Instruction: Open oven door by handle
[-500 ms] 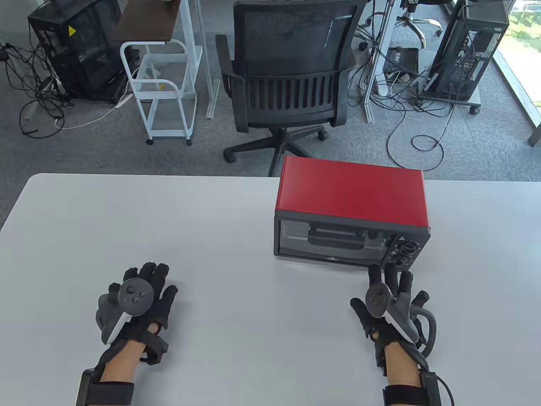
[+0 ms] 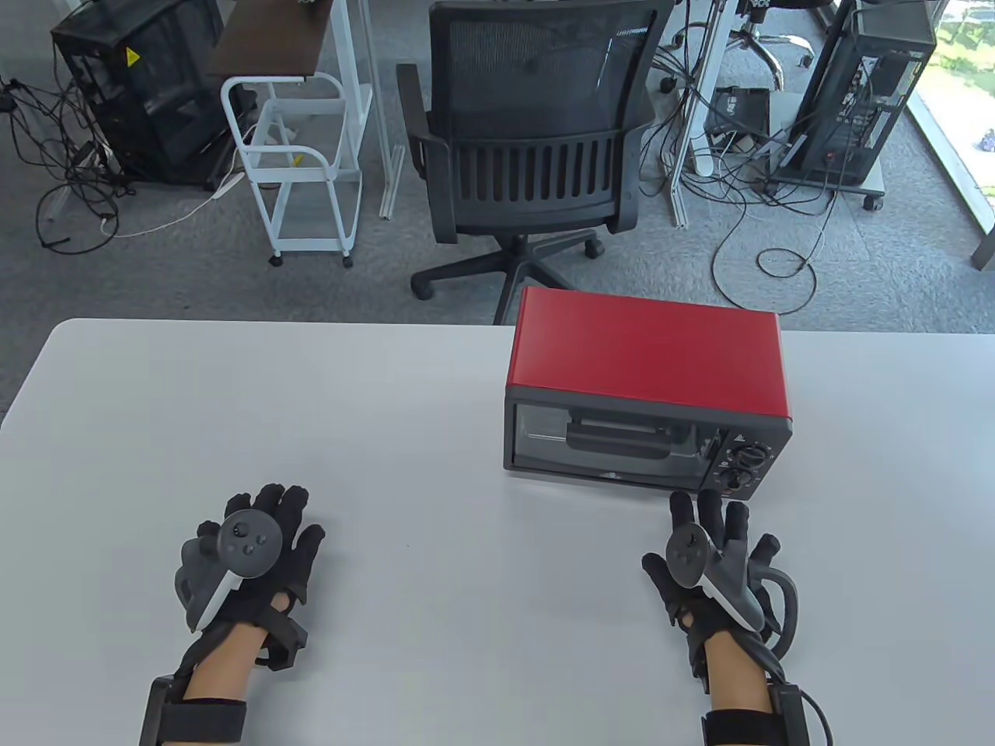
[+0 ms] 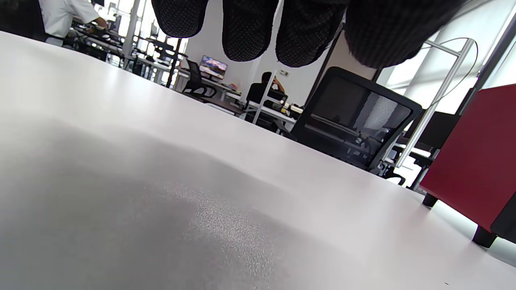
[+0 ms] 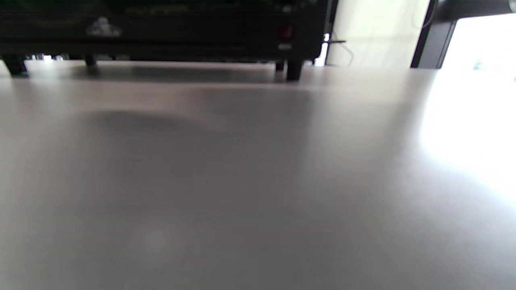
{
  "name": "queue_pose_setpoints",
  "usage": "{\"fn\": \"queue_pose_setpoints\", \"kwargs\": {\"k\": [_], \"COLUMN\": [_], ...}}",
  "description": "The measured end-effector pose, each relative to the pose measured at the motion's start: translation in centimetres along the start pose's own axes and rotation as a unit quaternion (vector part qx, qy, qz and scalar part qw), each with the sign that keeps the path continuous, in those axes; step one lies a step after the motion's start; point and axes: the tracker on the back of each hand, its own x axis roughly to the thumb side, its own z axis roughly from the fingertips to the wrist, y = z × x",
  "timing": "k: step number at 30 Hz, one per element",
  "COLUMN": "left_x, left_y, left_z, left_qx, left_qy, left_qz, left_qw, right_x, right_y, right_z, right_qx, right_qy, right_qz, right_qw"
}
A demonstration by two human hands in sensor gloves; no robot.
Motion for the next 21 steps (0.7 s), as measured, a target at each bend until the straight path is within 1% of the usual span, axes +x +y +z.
{"fn": "queue_pose_setpoints", "kwargs": {"k": [21], "left_x": [-0.16], "left_y": [-0.14], "left_z": [0.03], "left_qx": [-0.003], "left_qy": [0.000], "left_qz": [0.006], "left_qw": [1.000], "right_x": [0.45], "right_y": [-0.22], "right_z": [0.16], "right_qx": [-0.003], "right_qy": [-0.003], "right_qz": [0.003], "right_qw": [1.000]}}
